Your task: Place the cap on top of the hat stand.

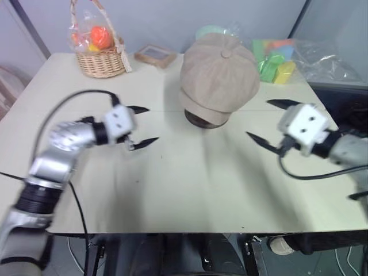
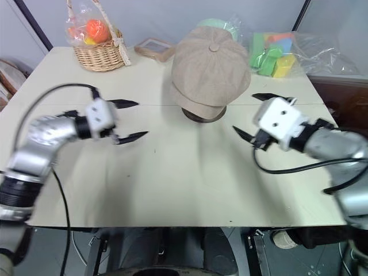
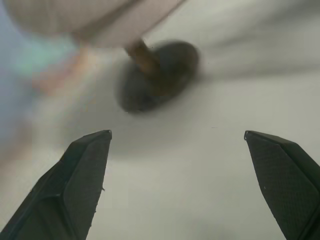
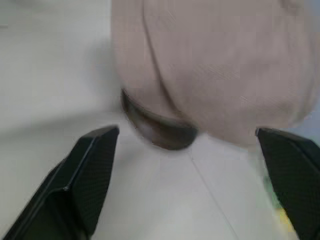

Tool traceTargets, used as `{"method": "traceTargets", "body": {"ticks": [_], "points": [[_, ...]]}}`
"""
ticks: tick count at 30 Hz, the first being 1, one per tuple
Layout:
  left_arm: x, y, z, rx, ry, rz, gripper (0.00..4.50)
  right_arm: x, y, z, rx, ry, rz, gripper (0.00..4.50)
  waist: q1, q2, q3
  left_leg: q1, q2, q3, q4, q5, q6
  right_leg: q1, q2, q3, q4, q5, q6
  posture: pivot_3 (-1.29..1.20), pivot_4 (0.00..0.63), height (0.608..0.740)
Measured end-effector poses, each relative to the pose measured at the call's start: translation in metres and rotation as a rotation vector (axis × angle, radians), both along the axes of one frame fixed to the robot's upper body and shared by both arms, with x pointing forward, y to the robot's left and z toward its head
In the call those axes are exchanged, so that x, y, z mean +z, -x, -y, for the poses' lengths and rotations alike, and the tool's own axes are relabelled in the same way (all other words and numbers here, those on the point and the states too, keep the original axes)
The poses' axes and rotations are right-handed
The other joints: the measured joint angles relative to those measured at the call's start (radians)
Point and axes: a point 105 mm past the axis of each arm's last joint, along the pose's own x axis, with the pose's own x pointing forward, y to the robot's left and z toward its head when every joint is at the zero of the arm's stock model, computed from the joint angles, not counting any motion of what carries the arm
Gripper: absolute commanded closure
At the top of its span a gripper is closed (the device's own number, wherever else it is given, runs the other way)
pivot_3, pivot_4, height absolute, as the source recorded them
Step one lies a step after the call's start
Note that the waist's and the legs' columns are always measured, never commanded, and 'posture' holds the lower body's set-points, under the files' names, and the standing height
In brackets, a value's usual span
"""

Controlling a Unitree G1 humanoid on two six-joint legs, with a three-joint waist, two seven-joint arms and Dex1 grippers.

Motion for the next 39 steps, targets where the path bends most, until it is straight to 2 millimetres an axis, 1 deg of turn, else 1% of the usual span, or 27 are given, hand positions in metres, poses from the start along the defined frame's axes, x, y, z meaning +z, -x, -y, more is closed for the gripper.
{"method": "traceTargets", "body": {"ticks": [2,4,6,8,10,13,18,20,22,23,27,29,30,31,36,38,39], "points": [[0.023,0.013,-0.013,-0.054,0.057,-0.149,0.04,-0.009,-0.007,-0.011,-0.054,-0.001,0.082,0.0,0.001,-0.001,0.0,0.0,-0.001,-0.001,0.0,0.0,0.0,0.001,0.001,-0.001,0.0,-0.001,0.0,0.0,0.15,0.74],[0.048,0.022,-0.02,-0.103,0.122,-0.221,0.04,-0.018,-0.009,-0.027,-0.056,0.046,0.157,0.0,0.004,0.0,0.0,0.001,-0.002,0.0,0.0,0.0,0.0,0.001,0.0,0.0,0.0,-0.001,0.0,0.0,0.15,0.74],[0.064,0.024,-0.023,-0.133,0.178,-0.256,0.04,-0.023,-0.008,-0.039,-0.039,0.091,0.225,0.0,0.005,0.0,0.0,0.002,-0.004,0.0,0.0,0.0,0.0,0.002,0.0,0.0,0.0,-0.001,0.0,0.0,0.15,0.74],[0.077,0.02,-0.025,-0.141,0.227,-0.287,0.04,-0.027,-0.016,-0.051,-0.057,0.117,0.325,0.0,0.0,-0.003,-0.001,0.003,-0.004,0.0,0.0,0.0,0.0,0.003,0.001,0.0,0.001,-0.002,0.0,0.0,0.15,0.74],[0.09,0.018,-0.023,-0.161,0.245,-0.271,0.04,-0.036,-0.022,-0.063,-0.054,0.147,0.383,0.0,-0.003,-0.003,-0.001,0.004,-0.004,0.001,0.0,0.0,0.0,0.003,0.001,0.0,0.002,-0.002,-0.001,0.0,0.15,0.74],[0.101,0.015,-0.02,-0.179,0.269,-0.269,0.04,-0.044,-0.034,-0.073,-0.089,0.192,0.486,0.0,-0.004,-0.003,-0.001,0.004,-0.004,0.001,-0.001,0.0,0.0,0.002,0.001,0.0,0.002,-0.003,-0.002,0.0,0.15,0.74],[0.102,0.012,-0.018,-0.189,0.28,-0.288,0.04,-0.049,-0.047,-0.08,-0.125,0.213,0.581,0.0,-0.013,-0.003,-0.001,0.004,-0.003,0.001,-0.002,0.0,-0.001,0.001,0.001,0.001,0.002,-0.003,-0.002,0.0,0.15,0.74],[0.102,0.013,-0.018,-0.192,0.273,-0.289,0.04,-0.049,-0.053,-0.083,-0.132,0.227,0.613,0.0,-0.018,-0.003,-0.001,0.004,-0.004,0.0,-0.002,0.0,-0.001,0.002,0.001,0.0,0.003,-0.003,-0.002,0.0,0.15,0.74],[0.1,0.014,-0.016,-0.209,0.255,-0.301,0.0,-0.05,-0.058,-0.085,-0.14,0.235,0.64,0.53,-0.022,-0.003,-0.001,0.004,-0.003,0.0,-0.002,0.0,-0.001,0.002,0.001,0.0,0.003,-0.003,-0.002,0.0,0.15,0.74],[0.099,0.015,-0.014,-0.215,0.247,-0.304,0.0,-0.052,-0.058,-0.086,-0.137,0.235,0.644,0.87,-0.023,-0.003,-0.001,0.004,-0.003,-0.001,-0.002,0.0,-0.001,0.001,0.001,0.0,0.003,-0.003,-0.002,0.0,0.15,0.74],[0.098,0.017,-0.013,-0.228,0.241,-0.314,0.0,-0.06,-0.058,-0.089,-0.112,0.247,0.646,2.87,-0.027,-0.003,-0.001,0.004,-0.003,-0.001,-0.002,0.0,-0.001,0.001,0.002,0.0,0.003,-0.003,-0.002,0.0,0.15,0.74],[0.097,0.017,-0.013,-0.228,0.237,-0.317,0.0,-0.06,-0.058,-0.09,-0.104,0.243,0.652,3.83,-0.027,-0.003,-0.001,0.004,-0.003,-0.001,-0.002,0.0,-0.001,0.001,0.002,0.0,0.003,-0.003,-0.002,0.0,0.15,0.74],[0.096,0.017,-0.012,-0.229,0.234,-0.319,0.0,-0.058,-0.057,-0.09,-0.105,0.239,0.658,4.4,-0.027,-0.003,-0.001,0.004,-0.003,-0.001,-0.002,0.0,-0.001,0.001,0.002,0.0,0.003,-0.003,-0.002,0.0,0.15,0.74],[0.094,0.018,-0.012,-0.229,0.231,-0.323,0.0,-0.056,-0.058,-0.088,-0.112,0.234,0.665,4.46,-0.027,-0.003,-0.001,0.004,-0.003,-0.001,-0.002,0.0,-0.001,0.001,0.002,0.0,0.003,-0.003,-0.002,0.0,0.15,0.74],[0.088,0.017,-0.012,-0.226,0.234,-0.339,0.0,-0.048,-0.058,-0.078,-0.112,0.248,0.693,4.46,-0.024,-0.003,-0.001,0.004,-0.004,-0.001,-0.002,0.0,-0.001,0.002,0.001,0.0,0.003,-0.003,-0.002,0.0,0.15,0.74],[0.087,0.017,-0.013,-0.226,0.232,-0.336,0.0,-0.041,-0.054,-0.071,-0.057,0.273,0.712,4.46,-0.024,-0.002,0.0,0.004,-0.003,-0.001,-0.002,0.0,-0.001,0.002,0.001,0.0,0.003,-0.003,-0.002,0.0,0.15,0.74],[0.086,0.017,-0.013,-0.227,0.23,-0.333,0.0,-0.036,-0.051,-0.064,-0.023,0.282,0.721,4.46,-0.024,-0.002,0.0,0.004,-0.003,-0.001,-0.002,0.0,-0.001,0.002,0.001,0.0,0.003,-0.003,-0.002,0.0,0.15,0.74]]}}
